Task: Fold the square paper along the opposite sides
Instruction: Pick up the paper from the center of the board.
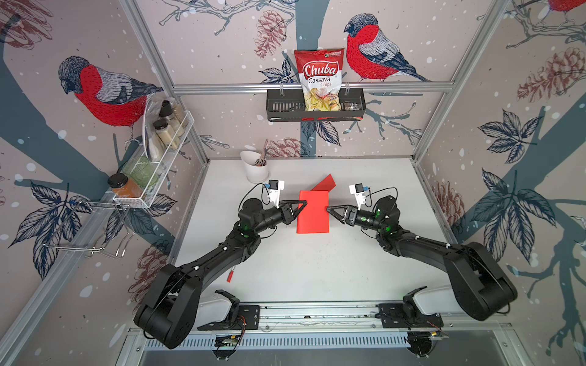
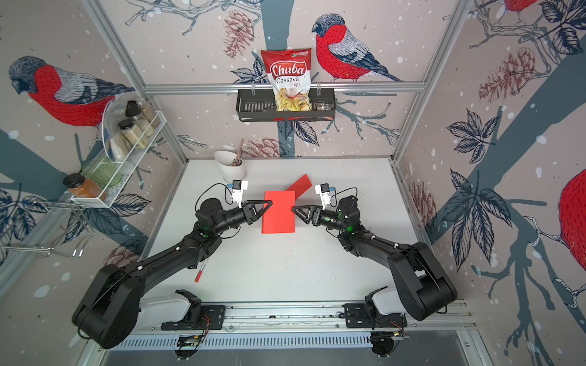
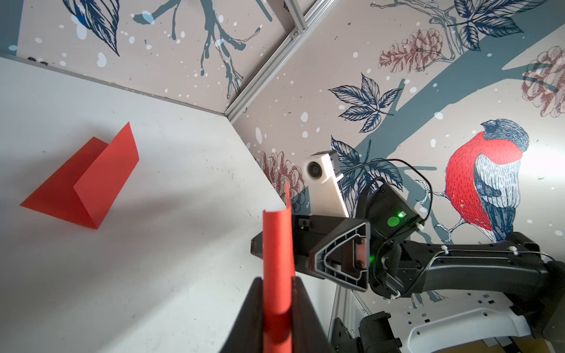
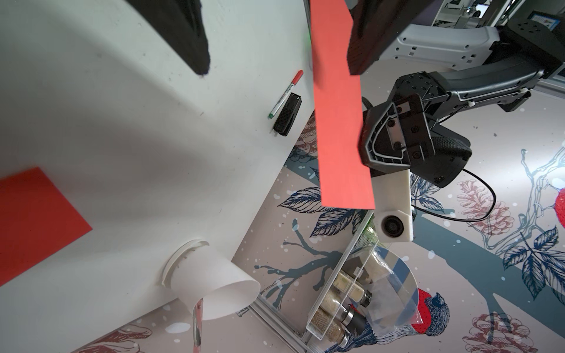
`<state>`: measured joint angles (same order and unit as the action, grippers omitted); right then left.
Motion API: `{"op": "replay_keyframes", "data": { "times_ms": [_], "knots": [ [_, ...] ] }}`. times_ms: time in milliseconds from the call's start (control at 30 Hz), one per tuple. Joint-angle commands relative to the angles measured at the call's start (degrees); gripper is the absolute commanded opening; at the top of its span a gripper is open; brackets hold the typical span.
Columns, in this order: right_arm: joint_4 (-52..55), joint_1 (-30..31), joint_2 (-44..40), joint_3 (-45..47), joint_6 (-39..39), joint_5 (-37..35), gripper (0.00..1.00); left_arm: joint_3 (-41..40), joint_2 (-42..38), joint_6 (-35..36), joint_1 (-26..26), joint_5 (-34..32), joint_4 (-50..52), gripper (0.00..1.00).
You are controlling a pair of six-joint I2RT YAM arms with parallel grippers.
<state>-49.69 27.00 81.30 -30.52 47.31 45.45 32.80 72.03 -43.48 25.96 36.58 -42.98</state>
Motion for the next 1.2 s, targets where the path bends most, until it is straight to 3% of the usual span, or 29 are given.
{"op": "replay_keyframes", "data": {
  "times_ms": [0, 133, 533, 700, 833, 1000, 1167],
  "knots": [
    [-7.87, 0.87, 1.28, -0.5, 3.46, 4.54, 0.65, -0.16, 0.43, -0.81, -0.2, 1.14, -4.05, 0.19],
    [-10.6, 1.95, 2.28, -0.52, 4.96, 6.59, 0.53, -0.18, 1.62, -0.63, -0.32, 1.13, -4.04, 0.19],
    [-9.68, 1.21, 0.86, 0.22, 5.92, 6.82, 0.0, -0.46, 1.89, 0.53, -1.03, -0.49, -3.28, 0.23],
    [-1.56, 1.08, -2.26, -3.3, 1.84, 5.98, 0.0, 0.25, 1.19, 0.56, -2.12, -0.6, -2.88, 0.45],
    [13.36, 0.53, -6.01, -8.7, -5.24, 4.71, 0.0, 0.52, 1.7, -2.82, -4.51, 3.69, -5.44, 0.65],
    [26.35, 0.16, -9.1, -14.99, -12.03, 4.43, 0.0, -0.02, 4.0, -8.65, -5.21, 9.34, -13.36, 0.77],
    [32.61, -0.07, -11.26, -18.38, -15.48, 4.84, 0.0, -1.63, 4.98, -12.06, -5.21, 11.68, -18.92, 0.8]
  ]
}}
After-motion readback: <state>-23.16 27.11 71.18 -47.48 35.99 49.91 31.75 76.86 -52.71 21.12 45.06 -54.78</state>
